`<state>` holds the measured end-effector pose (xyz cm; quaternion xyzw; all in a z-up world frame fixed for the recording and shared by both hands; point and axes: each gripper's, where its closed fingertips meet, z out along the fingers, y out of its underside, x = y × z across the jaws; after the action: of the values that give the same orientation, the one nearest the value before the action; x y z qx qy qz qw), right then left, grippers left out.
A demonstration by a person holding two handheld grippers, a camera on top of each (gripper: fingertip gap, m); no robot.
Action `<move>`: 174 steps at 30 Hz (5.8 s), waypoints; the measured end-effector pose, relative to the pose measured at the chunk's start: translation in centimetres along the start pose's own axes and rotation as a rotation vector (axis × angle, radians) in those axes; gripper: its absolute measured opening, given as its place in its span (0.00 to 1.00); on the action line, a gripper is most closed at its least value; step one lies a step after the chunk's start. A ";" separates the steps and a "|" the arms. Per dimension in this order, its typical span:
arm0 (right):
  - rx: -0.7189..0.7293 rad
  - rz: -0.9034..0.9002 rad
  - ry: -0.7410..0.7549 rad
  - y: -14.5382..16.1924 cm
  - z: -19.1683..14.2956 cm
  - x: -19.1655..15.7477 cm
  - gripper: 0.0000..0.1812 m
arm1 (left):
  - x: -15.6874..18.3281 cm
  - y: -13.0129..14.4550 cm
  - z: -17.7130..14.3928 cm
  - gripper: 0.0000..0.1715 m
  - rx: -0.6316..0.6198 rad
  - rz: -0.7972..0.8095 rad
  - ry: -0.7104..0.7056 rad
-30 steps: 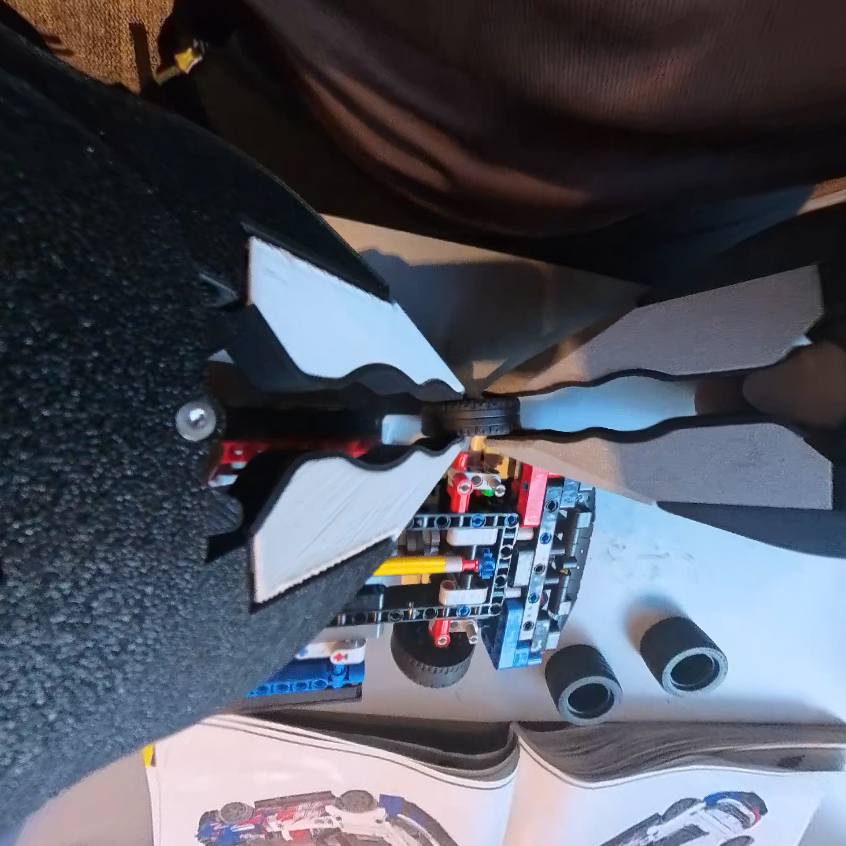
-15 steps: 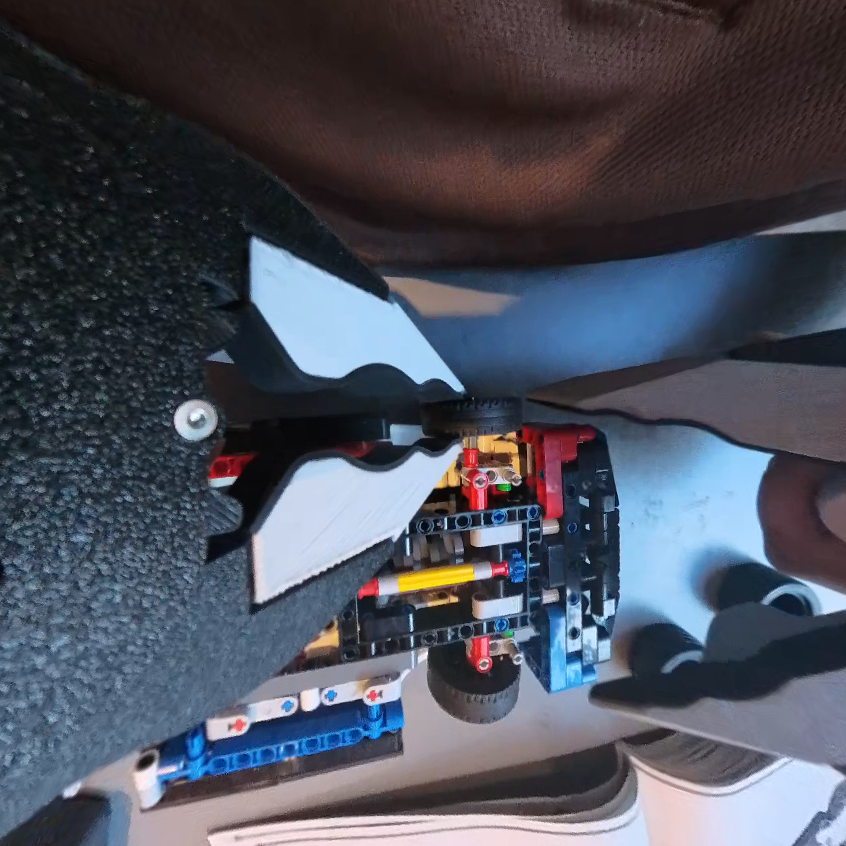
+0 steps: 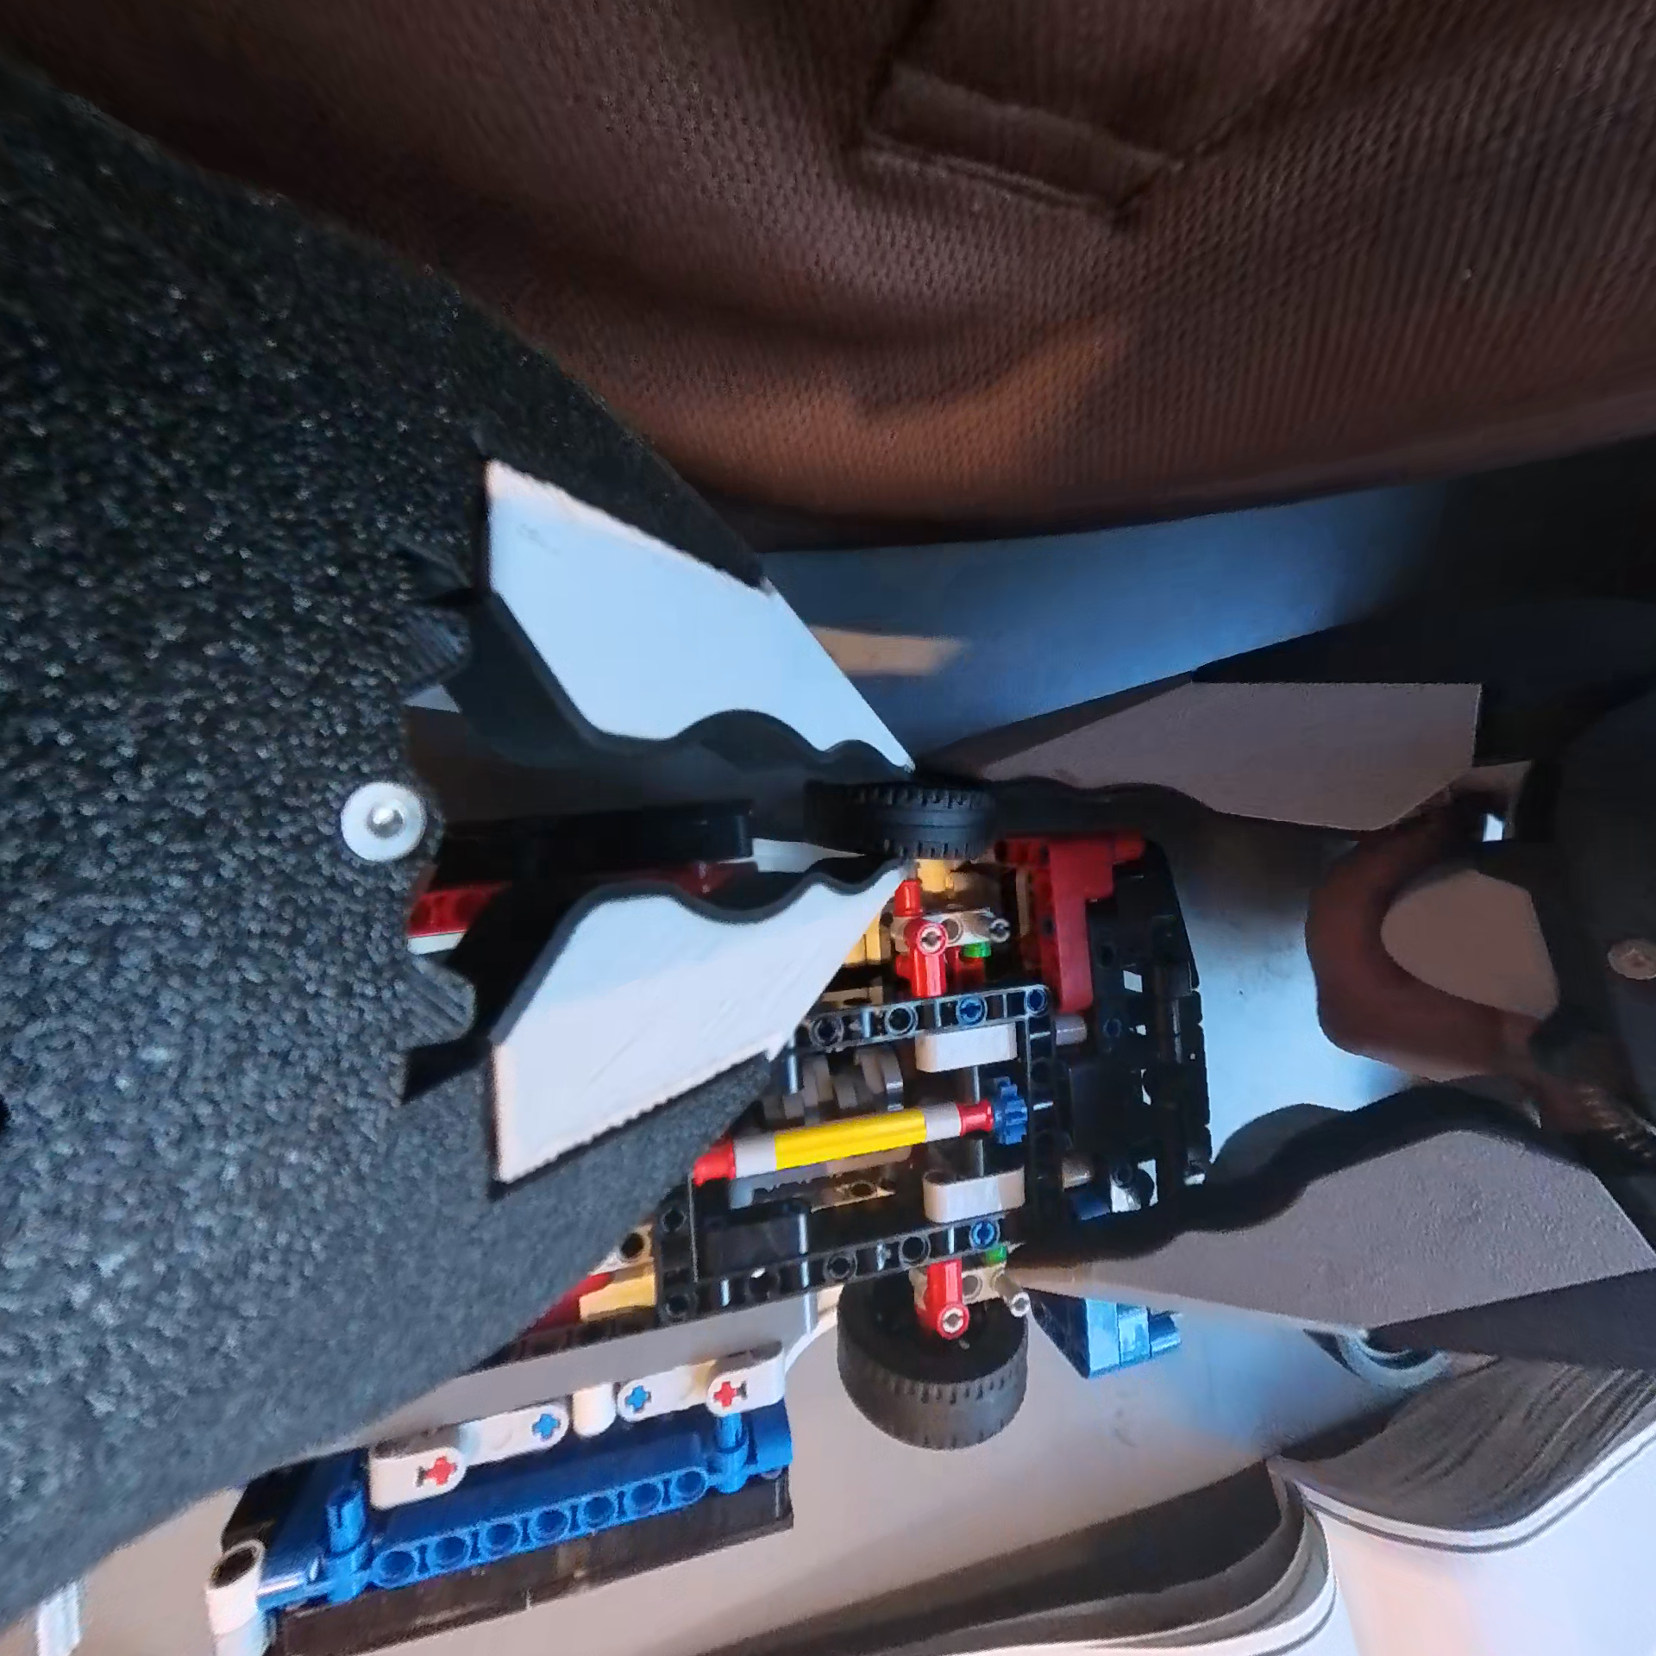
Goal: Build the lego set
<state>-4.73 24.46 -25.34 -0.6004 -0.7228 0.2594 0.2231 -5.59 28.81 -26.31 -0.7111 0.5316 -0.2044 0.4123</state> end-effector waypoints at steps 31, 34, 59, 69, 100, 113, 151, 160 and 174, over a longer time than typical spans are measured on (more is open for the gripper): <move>0.030 -0.091 0.010 0.6 -0.5 1.1 0.08 | -0.5 0.2 0.6 0.62 0.012 0.048 -0.094; 0.007 -0.162 0.044 0.9 -0.3 1.2 0.08 | -0.7 0.5 0.8 0.62 -0.013 0.065 -0.130; -0.059 -0.111 0.190 1.9 -1.7 3.5 0.05 | -1.2 0.6 0.9 0.58 -0.029 0.084 -0.181; -0.132 -0.183 0.288 2.2 -1.6 2.0 0.15 | -1.1 0.7 1.1 0.59 -0.049 0.145 -0.221; 0.363 0.701 0.428 3.5 0.5 -0.6 0.31 | -2.0 1.2 -2.4 0.58 0.097 -0.327 0.075; 0.422 0.824 0.454 3.5 0.1 -0.4 0.25 | -0.8 1.4 -3.0 0.58 0.095 -0.384 0.013; 0.640 0.328 0.437 0.1 -8.9 -2.4 0.22 | 7.4 -10.0 -1.9 0.15 0.462 0.267 -0.011; 0.724 0.416 0.402 -0.7 -8.9 -2.2 0.22 | 7.9 -9.9 -1.4 0.07 0.481 0.354 -0.072; 0.578 0.432 0.521 0.7 -8.0 -2.6 0.22 | 8.5 -8.4 -0.2 0.07 0.339 0.502 -0.089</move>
<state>1.33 22.84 -19.67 -0.6959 -0.3984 0.3317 0.4971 2.21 21.66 -20.70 -0.4867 0.6304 -0.1504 0.5858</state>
